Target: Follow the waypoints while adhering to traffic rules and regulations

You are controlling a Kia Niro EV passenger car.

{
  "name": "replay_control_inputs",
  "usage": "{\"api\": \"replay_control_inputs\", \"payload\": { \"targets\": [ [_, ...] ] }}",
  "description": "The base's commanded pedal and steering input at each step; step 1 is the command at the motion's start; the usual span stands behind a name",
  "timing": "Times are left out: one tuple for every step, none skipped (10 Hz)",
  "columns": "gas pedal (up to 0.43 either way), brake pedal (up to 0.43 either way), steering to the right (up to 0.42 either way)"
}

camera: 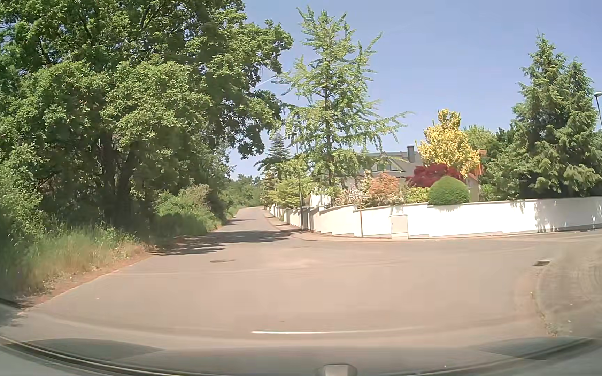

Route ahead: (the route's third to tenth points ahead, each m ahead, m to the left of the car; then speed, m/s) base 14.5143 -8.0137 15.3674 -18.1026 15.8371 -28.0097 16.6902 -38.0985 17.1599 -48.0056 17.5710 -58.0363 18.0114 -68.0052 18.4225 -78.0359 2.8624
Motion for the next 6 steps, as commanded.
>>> {"api": "replay_control_inputs", "payload": {
  "targets": [
    [0.008, 0.000, 0.172],
    [0.118, 0.000, 0.181],
    [0.150, 0.000, 0.185],
    [0.157, 0.000, 0.185],
    [0.157, 0.000, 0.185],
    [0.157, 0.000, 0.184]
  ]
}}
